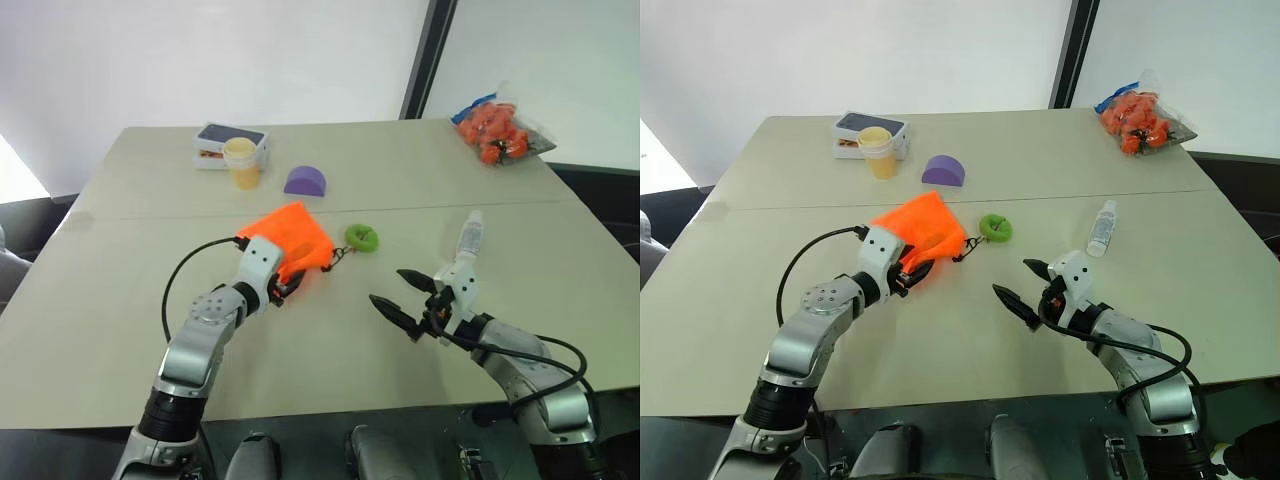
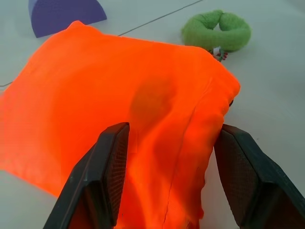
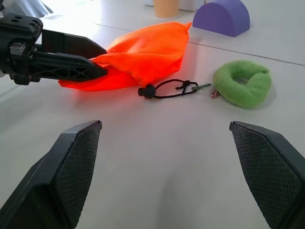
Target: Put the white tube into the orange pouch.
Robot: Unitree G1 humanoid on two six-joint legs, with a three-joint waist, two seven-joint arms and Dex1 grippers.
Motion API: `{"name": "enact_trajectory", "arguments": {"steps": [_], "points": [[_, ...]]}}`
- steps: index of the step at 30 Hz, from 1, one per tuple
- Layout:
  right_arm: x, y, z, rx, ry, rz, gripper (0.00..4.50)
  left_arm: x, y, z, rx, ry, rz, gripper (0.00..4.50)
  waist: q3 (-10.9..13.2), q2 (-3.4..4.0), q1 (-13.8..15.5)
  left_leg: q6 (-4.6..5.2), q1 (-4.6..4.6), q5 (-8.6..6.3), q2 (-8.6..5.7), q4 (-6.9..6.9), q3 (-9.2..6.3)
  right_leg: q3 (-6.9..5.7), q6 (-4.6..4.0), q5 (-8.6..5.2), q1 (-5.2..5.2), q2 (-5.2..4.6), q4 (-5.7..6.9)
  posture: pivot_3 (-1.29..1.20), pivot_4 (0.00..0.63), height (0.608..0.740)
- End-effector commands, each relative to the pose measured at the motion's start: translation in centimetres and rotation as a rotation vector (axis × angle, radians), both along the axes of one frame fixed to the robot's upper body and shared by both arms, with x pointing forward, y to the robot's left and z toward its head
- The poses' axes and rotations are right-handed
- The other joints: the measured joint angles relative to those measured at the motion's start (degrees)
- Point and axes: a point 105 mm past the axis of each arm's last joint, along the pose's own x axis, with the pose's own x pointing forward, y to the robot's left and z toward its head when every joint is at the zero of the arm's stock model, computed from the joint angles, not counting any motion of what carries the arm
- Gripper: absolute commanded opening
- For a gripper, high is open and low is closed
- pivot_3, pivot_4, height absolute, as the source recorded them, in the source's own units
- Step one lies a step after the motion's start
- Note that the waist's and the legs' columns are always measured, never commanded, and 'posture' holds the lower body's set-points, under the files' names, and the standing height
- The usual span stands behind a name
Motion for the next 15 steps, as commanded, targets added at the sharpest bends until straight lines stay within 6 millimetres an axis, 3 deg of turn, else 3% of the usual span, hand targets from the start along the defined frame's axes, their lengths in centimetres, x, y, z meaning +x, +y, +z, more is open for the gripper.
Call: {"name": "enact_trajectory", "arguments": {"steps": [1, 8, 15], "points": [[0.06, 0.51, 1.44, 0.011, -0.072, 0.007, 4.50, -0.03, -0.91, 1.89, 0.073, -0.114, -0.088, 2.91, 0.0, 0.00, 0.0, 0.00, 0.00, 0.00, 0.00, 0.00, 0.00, 0.00, 0.00, 0.00, 0.00, 0.00, 0.00, 0.00, 0.150, 0.723], [0.08, 0.52, 1.33, 0.014, -0.073, 0.003, 4.50, 0.23, -1.06, 1.90, 0.280, -0.243, -0.118, 2.91, 0.0, 0.00, 0.1, 0.00, -0.01, 0.00, 0.00, 0.00, 0.01, 0.00, -0.01, 0.00, 0.03, -0.01, -0.03, 0.00, 0.150, 0.723], [0.19, 0.47, 1.38, 0.010, -0.072, 0.007, 4.50, 0.87, -0.39, 1.97, 0.311, -0.285, -0.023, 2.91, 0.0, 0.00, 0.1, 0.00, -0.01, 0.00, 0.00, 0.00, 0.01, 0.00, 0.00, 0.00, 0.02, -0.01, -0.02, 0.00, 0.150, 0.723]]}}
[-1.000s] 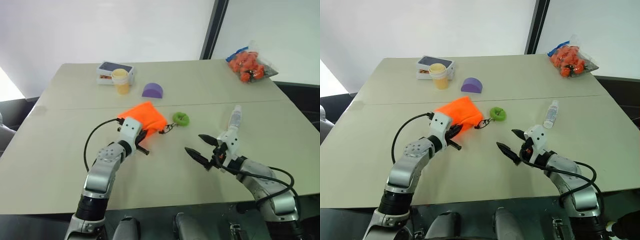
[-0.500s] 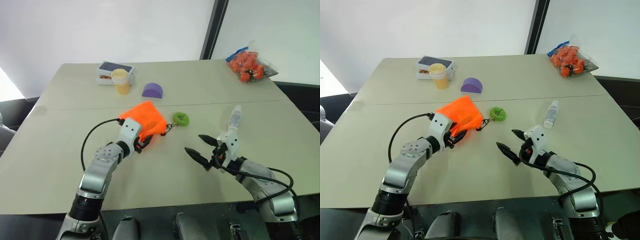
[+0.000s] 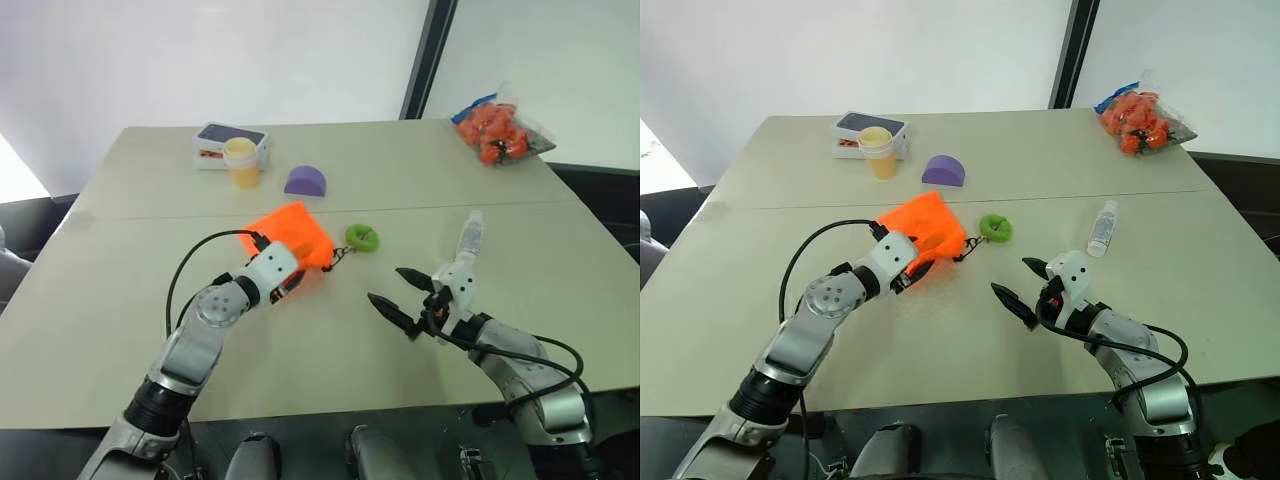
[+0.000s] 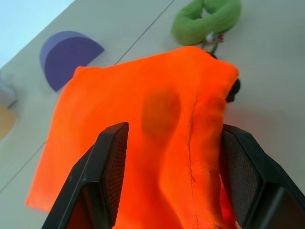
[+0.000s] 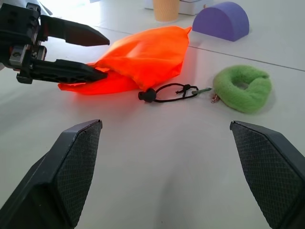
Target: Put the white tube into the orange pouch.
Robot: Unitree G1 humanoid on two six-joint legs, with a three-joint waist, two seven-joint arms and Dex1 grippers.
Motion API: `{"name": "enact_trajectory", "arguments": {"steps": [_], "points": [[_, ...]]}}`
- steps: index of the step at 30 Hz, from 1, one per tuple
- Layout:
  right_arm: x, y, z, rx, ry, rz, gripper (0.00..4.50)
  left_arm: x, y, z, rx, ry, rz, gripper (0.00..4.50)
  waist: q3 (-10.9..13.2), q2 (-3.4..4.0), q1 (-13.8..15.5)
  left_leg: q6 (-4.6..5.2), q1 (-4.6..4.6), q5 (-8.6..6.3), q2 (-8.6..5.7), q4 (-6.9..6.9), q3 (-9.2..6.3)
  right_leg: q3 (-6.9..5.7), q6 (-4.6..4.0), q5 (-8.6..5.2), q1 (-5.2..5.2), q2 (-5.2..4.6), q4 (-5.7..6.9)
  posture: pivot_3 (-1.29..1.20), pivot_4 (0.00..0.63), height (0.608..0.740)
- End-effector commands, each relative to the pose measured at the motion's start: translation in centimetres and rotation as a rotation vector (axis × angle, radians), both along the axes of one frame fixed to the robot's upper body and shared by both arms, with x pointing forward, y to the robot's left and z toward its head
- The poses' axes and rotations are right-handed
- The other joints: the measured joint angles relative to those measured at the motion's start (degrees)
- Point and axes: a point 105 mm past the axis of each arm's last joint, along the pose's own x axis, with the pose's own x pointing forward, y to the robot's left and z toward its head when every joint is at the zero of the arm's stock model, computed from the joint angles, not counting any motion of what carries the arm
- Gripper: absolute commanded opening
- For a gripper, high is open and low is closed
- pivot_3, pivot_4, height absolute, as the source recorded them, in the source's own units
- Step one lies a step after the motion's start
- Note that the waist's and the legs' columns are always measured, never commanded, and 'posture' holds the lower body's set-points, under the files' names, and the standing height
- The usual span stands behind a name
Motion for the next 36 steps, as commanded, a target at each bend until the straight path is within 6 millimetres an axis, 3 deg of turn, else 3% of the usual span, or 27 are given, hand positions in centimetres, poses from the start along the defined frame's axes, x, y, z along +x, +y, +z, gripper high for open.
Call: {"name": "enact_trajectory", "arguments": {"steps": [1, 13, 29, 32, 36], "points": [[0.1, 0.2, 1.3, 0.011, -0.055, 0.012, 4.50, 0.3, 0.1, 1.3, -0.004, -0.075, 0.030, 2.91, 0.0, 0.00, 0.0, 0.00, -0.01, 0.00, 0.00, 0.00, 0.00, 0.00, 0.00, 0.00, 0.00, 0.00, 0.00, 0.00, 0.150, 0.723], [0.3, 0.4, 1.5, 0.015, -0.061, 0.016, 4.50, 1.2, 1.7, 1.5, -0.125, -0.030, 0.110, 2.91, 0.0, 0.00, 0.0, 0.00, 0.01, 0.00, 0.00, 0.00, -0.02, -0.02, 0.01, 0.01, 0.00, 0.01, 0.04, 0.00, 0.150, 0.723], [0.4, 0.4, 1.6, 0.021, -0.070, 0.007, 4.50, 0.7, 0.2, 0.2, 0.024, -0.042, -0.004, 2.91, 0.0, 0.01, 0.0, 0.00, 0.00, 0.00, 0.00, 0.00, -0.01, -0.01, 0.01, 0.01, 0.00, 0.00, 0.03, 0.00, 0.150, 0.723], [0.4, 0.4, 1.6, 0.018, -0.070, 0.009, 4.50, 0.9, 0.5, 0.4, 0.011, -0.050, 0.027, 2.04, 0.0, 0.01, 0.0, 0.00, 0.00, 0.00, 0.00, 0.00, -0.01, -0.02, 0.01, 0.01, -0.01, 0.00, 0.04, 0.00, 0.150, 0.723], [0.4, 0.4, 1.7, 0.015, -0.070, 0.011, 4.50, 0.9, 0.6, 0.5, 0.011, -0.058, 0.032, 0.02, 0.0, 0.01, 0.0, 0.00, 0.00, 0.00, 0.00, 0.00, -0.01, -0.01, 0.01, 0.01, 0.00, 0.00, 0.04, 0.00, 0.150, 0.723]]}}
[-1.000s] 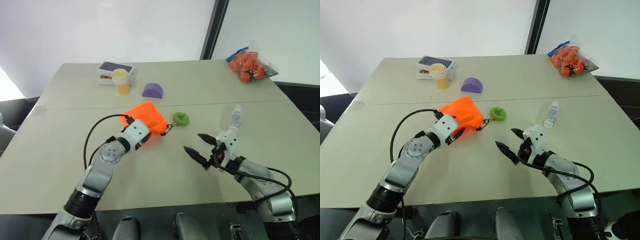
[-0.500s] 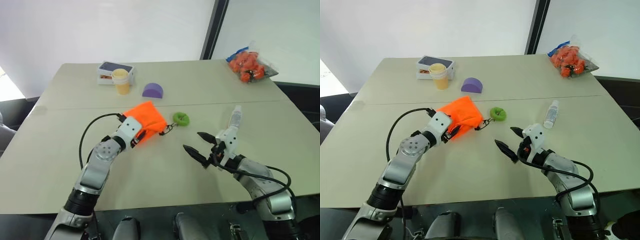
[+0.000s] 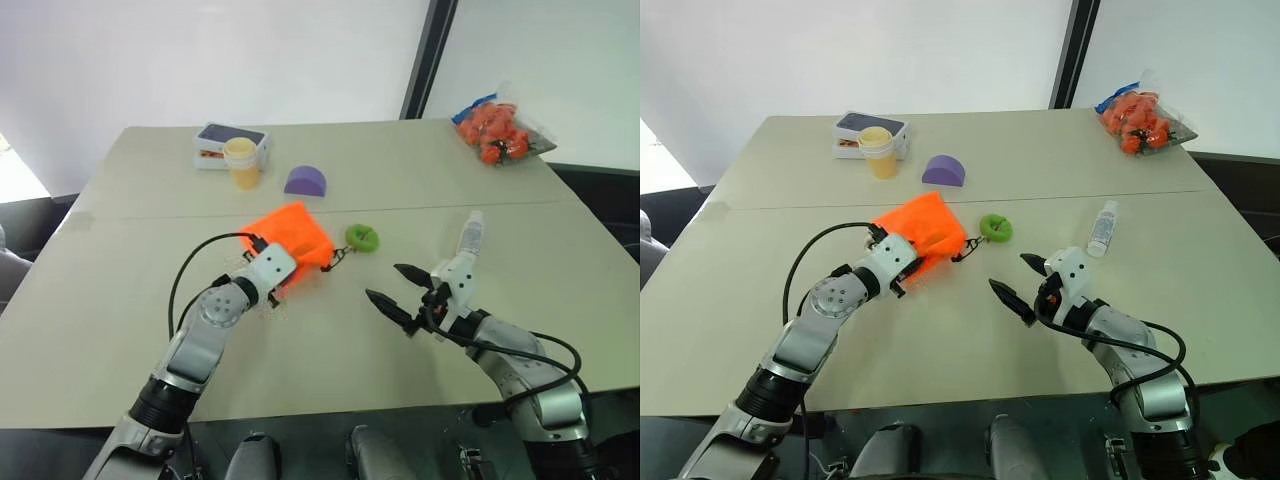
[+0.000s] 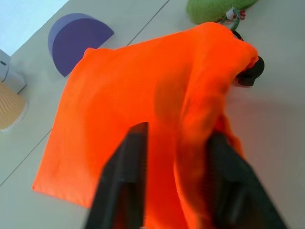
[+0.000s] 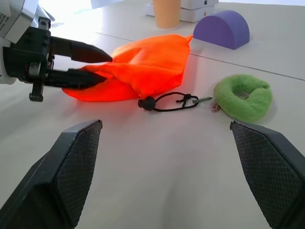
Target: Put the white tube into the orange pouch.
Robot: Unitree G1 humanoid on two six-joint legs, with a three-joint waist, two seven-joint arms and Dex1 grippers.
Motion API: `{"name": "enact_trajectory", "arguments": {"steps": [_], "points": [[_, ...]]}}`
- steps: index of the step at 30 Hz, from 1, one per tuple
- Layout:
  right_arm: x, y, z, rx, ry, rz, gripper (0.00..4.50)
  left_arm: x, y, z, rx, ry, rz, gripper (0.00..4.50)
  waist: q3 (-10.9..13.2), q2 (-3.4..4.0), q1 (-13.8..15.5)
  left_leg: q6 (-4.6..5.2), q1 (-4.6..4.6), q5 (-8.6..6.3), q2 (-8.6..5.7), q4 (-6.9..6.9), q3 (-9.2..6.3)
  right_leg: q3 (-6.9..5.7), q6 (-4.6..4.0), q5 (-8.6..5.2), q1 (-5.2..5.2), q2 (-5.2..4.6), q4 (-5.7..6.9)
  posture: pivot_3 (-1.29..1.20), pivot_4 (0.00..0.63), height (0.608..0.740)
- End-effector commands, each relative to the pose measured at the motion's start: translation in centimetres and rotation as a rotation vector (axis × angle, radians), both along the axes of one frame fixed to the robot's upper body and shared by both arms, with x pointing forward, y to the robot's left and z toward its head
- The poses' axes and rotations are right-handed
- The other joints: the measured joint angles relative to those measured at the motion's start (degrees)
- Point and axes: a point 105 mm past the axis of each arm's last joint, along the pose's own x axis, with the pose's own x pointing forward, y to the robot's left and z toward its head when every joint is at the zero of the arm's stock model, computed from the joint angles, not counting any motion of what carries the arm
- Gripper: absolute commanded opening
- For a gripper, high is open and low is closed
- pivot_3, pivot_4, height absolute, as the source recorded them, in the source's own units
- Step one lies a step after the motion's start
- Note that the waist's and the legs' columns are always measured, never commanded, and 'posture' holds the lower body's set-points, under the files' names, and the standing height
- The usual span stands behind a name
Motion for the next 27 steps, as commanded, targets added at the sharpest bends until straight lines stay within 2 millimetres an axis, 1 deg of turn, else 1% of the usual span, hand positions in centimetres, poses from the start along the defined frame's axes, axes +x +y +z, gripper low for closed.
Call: {"name": "enact_trajectory", "arguments": {"steps": [1, 5, 8, 11, 16, 18, 20, 22, 23, 25, 27], "points": [[0.1, 0.0, 1.2, 0.004, -0.053, 0.006, 4.50, 0.3, -0.1, 1.6, -0.010, -0.070, 0.002, 0.02, 0.0, 0.00, 0.0, 0.00, 0.00, 0.00, 0.00, 0.00, 0.00, 0.00, 0.00, 0.00, 0.00, 0.00, 0.00, 0.00, 0.150, 0.723], [0.3, 0.0, 1.3, 0.002, -0.056, 0.008, 4.50, 0.5, 0.2, 2.0, -0.033, -0.076, 0.018, 0.02, 0.0, 0.00, 0.0, 0.00, 0.00, 0.00, 0.00, 0.00, 0.00, 0.00, 0.00, 0.00, 0.00, 0.00, 0.00, 0.00, 0.150, 0.723], [0.3, 0.1, 1.4, 0.001, -0.060, 0.009, 4.50, 0.7, 0.4, 2.3, -0.097, -0.053, 0.033, 0.02, 0.0, 0.00, 0.0, 0.00, 0.00, 0.00, 0.00, 0.00, 0.00, 0.00, 0.01, 0.00, 0.01, 0.00, 0.01, 0.00, 0.150, 0.723], [0.5, -0.1, 1.6, 0.002, -0.070, -0.006, 4.50, 0.8, 0.2, 3.2, -0.184, -0.025, 0.013, 0.02, 0.0, 0.00, 0.0, 0.00, 0.00, 0.00, 0.00, 0.00, 0.00, -0.01, 0.04, 0.02, 0.00, 0.00, 0.02, 0.00, 0.150, 0.723], [1.0, -0.8, 2.0, -0.001, -0.096, -0.047, 4.50, 0.7, -0.6, 3.6, -0.259, 0.040, -0.040, 0.02, 0.0, 0.00, 0.0, 0.00, 0.01, 0.00, 0.00, 0.01, 0.00, -0.01, 0.05, 0.03, 0.01, 0.00, 0.02, 0.00, 0.150, 0.723], [1.5, -1.6, 2.4, -0.018, -0.123, -0.085, 4.50, 0.7, -1.1, 3.8, -0.304, 0.076, -0.066, 0.02, 0.0, 0.00, 0.0, 0.00, 0.00, 0.00, 0.00, 0.01, 0.00, -0.01, 0.06, 0.03, 0.00, 0.00, 0.02, 0.00, 0.150, 0.723], [2.3, -2.7, 2.8, -0.044, -0.156, -0.156, 4.50, 1.0, -1.0, 4.0, -0.340, 0.105, -0.065, 0.02, 0.0, 0.00, 0.0, 0.00, -0.01, 0.00, 0.00, 0.01, 0.00, -0.01, 0.06, 0.03, -0.01, 0.00, 0.02, 0.00, 0.150, 0.723], [3.0, -3.7, 2.7, -0.079, -0.165, -0.221, 4.50, 1.0, -1.0, 3.9, -0.353, 0.128, -0.068, 0.02, 0.0, 0.00, 0.0, 0.00, 0.01, 0.00, 0.00, 0.01, 0.00, -0.01, 0.06, 0.03, 0.00, 0.01, 0.03, 0.00, 0.150, 0.723], [3.4, -4.5, 2.5, -0.095, -0.168, -0.267, 4.50, 1.1, -1.1, 3.9, -0.358, 0.138, -0.077, 0.02, 0.0, 0.00, -0.1, 0.00, 0.01, 0.00, 0.00, 0.02, 0.00, -0.01, 0.06, 0.03, 0.00, 0.01, 0.03, 0.00, 0.150, 0.723], [4.7, -7.0, 2.5, -0.129, -0.189, -0.433, 4.50, 1.3, -1.3, 4.2, -0.407, 0.175, -0.090, 0.02, 0.0, 0.00, 0.0, 0.00, 0.02, 0.00, 0.00, 0.02, 0.00, -0.01, 0.07, 0.03, 0.01, 0.01, 0.03, 0.00, 0.150, 0.723], [5.4, -8.9, 2.6, -0.141, -0.200, -0.549, 4.50, 1.4, -1.4, 4.4, -0.449, 0.209, -0.102, 0.02, 0.0, 0.00, 0.0, 0.00, -0.01, 0.00, -0.01, 0.02, 0.01, -0.01, 0.06, 0.03, -0.02, 0.00, 0.03, 0.00, 0.150, 0.723]]}}
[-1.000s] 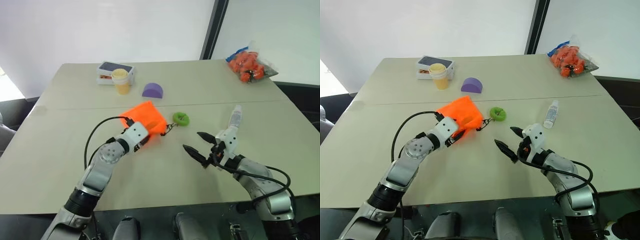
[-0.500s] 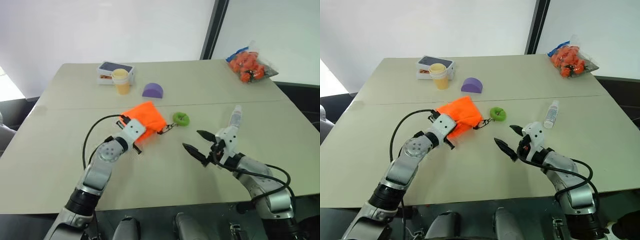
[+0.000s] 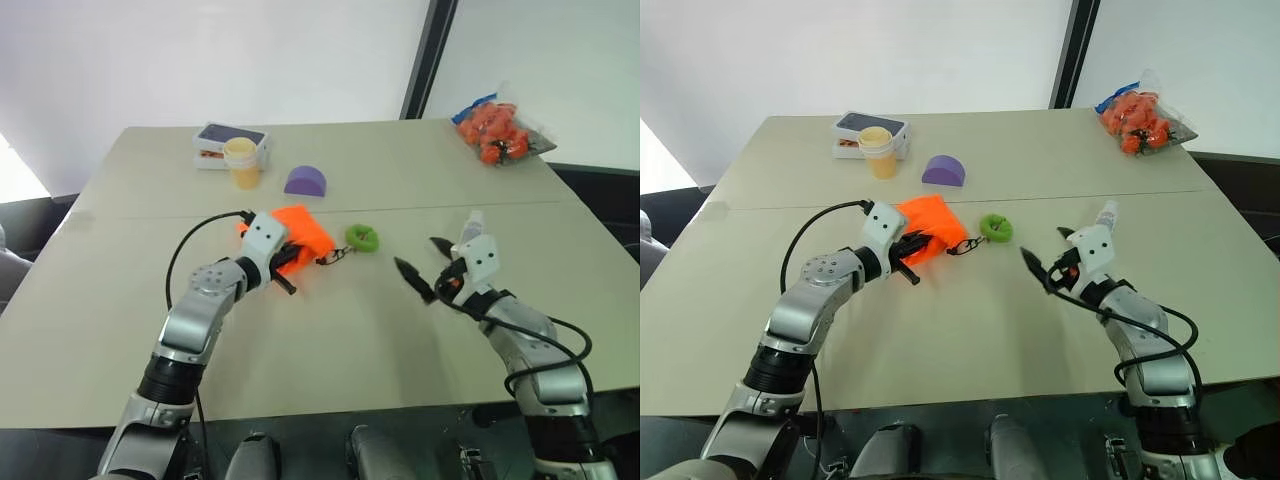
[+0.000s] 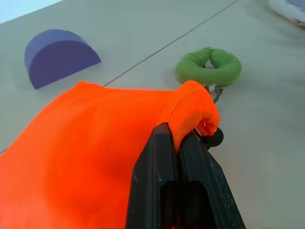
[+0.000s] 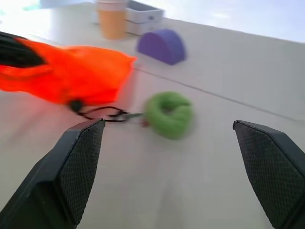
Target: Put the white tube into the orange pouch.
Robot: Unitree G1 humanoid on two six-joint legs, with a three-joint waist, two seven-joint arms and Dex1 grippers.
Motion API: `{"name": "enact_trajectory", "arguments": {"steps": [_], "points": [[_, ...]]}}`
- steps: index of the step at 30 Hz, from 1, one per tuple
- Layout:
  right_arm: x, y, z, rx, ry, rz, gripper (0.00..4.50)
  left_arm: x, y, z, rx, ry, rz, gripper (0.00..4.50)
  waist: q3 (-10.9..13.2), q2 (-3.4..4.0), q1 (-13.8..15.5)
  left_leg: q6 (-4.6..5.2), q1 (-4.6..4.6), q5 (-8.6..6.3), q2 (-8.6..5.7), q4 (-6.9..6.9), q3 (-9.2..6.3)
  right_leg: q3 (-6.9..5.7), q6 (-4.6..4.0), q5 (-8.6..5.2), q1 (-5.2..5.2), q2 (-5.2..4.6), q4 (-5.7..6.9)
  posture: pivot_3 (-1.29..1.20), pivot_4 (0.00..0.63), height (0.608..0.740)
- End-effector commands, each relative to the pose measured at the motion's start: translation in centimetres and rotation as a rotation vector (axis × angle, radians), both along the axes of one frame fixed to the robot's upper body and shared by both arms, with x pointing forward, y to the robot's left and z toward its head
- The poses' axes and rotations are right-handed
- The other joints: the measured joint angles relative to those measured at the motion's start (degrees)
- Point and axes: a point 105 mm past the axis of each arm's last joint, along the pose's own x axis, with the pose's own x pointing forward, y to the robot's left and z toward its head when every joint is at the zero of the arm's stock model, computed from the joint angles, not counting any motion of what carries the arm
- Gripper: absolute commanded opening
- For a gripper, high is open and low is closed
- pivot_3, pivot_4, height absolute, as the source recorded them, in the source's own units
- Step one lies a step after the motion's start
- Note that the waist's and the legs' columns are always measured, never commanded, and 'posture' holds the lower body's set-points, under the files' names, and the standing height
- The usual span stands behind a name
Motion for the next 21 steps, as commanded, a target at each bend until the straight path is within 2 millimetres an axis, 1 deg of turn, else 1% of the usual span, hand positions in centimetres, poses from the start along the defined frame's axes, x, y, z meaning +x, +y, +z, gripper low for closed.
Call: {"name": "enact_trajectory", "arguments": {"steps": [1, 5, 7, 12, 20, 21], "points": [[1.0, -3.2, 1.3, -0.027, -0.078, -0.192, 4.50, 0.3, 0.0, 1.4, -0.073, 0.009, -0.026, 0.02, 0.0, 0.01, 0.0, 0.00, 0.00, 0.00, 0.00, 0.01, 0.00, 0.00, 0.00, 0.00, 0.01, 0.00, 0.00, 0.00, 0.150, 0.723], [1.9, -5.7, 0.0, -0.102, -0.032, -0.374, 4.50, 0.7, 0.7, 1.8, -0.105, 0.042, -0.031, 0.02, 0.0, 0.01, -0.1, 0.00, 0.00, 0.00, 0.00, -0.01, -0.01, 0.00, 0.10, 0.04, -0.01, 0.00, 0.01, 0.00, 0.150, 0.723], [2.3, -6.6, -0.6, -0.089, -0.005, -0.445, 4.50, 0.6, 0.9, 1.7, -0.087, 0.046, -0.054, 0.02, 0.0, 0.02, -0.2, 0.00, 0.01, 0.00, 0.00, -0.01, 0.00, 0.01, 0.10, 0.05, -0.02, 0.00, 0.02, 0.00, 0.150, 0.723], [3.7, -7.1, -2.1, 0.002, 0.058, -0.534, 4.50, 0.3, 1.2, 1.7, -0.078, 0.055, -0.086, 0.02, 0.0, 0.05, -0.2, 0.00, 0.02, 0.00, 0.00, -0.01, 0.00, 0.02, 0.09, 0.04, -0.01, 0.00, 0.06, 0.00, 0.150, 0.723], [5.0, -7.5, -3.0, 0.100, 0.090, -0.609, 4.50, 0.2, 1.6, 1.7, -0.075, 0.054, -0.075, 0.02, 0.0, 0.07, -0.1, 0.00, 0.00, 0.00, 0.00, -0.01, -0.01, 0.01, 0.14, 0.05, -0.01, 0.00, 0.06, 0.00, 0.150, 0.723], [5.0, -7.5, -3.1, 0.109, 0.095, -0.617, 4.24, 0.2, 1.8, 1.7, -0.075, 0.054, -0.067, 0.00, 0.0, 0.07, -0.2, 0.00, -0.01, 0.00, 0.00, -0.01, 0.00, 0.01, 0.14, 0.05, -0.01, 0.00, 0.06, 0.00, 0.150, 0.723]]}}
